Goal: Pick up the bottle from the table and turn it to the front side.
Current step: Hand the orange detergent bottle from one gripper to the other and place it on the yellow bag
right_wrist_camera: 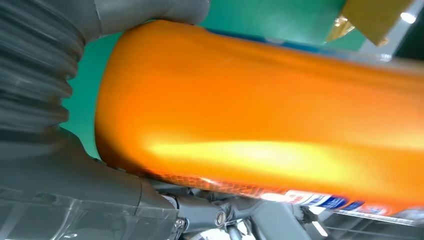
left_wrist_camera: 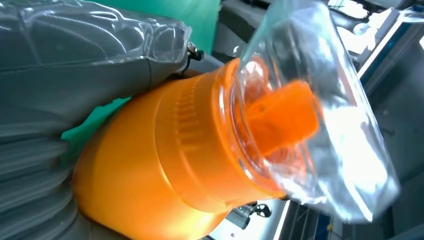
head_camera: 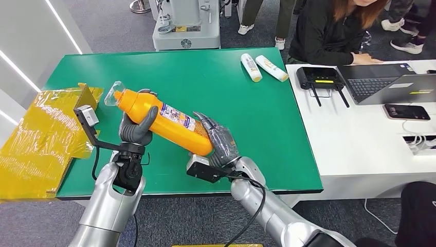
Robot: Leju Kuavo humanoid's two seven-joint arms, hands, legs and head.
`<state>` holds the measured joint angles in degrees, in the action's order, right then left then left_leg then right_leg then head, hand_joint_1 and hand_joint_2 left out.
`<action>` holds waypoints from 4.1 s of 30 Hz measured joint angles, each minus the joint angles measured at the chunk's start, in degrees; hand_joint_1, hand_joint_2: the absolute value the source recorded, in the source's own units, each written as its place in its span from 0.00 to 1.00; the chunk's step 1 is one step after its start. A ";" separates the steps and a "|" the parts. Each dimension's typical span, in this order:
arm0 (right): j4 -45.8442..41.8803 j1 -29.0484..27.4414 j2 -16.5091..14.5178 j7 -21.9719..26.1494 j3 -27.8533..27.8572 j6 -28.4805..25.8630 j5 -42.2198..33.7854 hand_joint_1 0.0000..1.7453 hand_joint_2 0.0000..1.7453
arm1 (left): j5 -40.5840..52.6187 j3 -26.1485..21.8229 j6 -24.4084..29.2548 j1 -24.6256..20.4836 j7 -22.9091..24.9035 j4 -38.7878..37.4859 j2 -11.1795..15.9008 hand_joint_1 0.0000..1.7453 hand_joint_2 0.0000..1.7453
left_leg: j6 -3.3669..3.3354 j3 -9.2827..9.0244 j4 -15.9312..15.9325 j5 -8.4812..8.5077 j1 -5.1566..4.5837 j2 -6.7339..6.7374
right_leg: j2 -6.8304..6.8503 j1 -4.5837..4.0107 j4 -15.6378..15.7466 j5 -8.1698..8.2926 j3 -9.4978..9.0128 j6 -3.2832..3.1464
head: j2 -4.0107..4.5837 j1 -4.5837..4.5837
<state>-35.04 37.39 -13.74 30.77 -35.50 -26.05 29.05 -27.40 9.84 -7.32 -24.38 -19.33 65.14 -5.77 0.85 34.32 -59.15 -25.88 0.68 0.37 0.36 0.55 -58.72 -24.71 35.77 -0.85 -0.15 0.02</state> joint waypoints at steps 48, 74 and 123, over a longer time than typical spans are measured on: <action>-43.94 -17.11 9.80 5.18 -4.59 2.48 -14.93 0.00 1.00 | 101.39 12.42 38.80 -21.67 6.06 -20.74 7.51 1.00 1.00 | 0.04 0.02 0.00 0.02 0.00 0.06 | -0.05 0.00 0.00 0.04 0.07 -0.04 | 0.01 0.01; -46.78 -23.16 10.57 5.58 -2.84 2.13 -13.31 0.00 1.00 | 117.05 17.75 26.44 -32.47 34.97 -42.75 15.60 1.00 1.00 | 0.05 0.06 0.02 0.03 0.02 0.12 | -0.14 -0.02 -0.02 0.03 0.11 -0.04 | 0.01 0.00; -46.82 -26.13 13.57 6.65 0.56 2.97 -16.90 0.00 1.00 | 117.04 18.74 22.34 -19.93 28.08 -46.04 24.07 1.00 1.00 | 0.07 0.14 0.05 0.02 0.03 0.15 | -0.16 -0.03 -0.02 0.02 0.20 -0.06 | 0.01 0.00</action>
<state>-81.85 11.26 -0.17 37.42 -34.93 -23.08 12.15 89.64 28.57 15.02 -44.31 8.75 19.11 18.29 0.92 34.46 -59.10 -25.86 0.71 0.52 0.20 0.52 -58.74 -24.69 35.97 -0.92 -0.14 0.02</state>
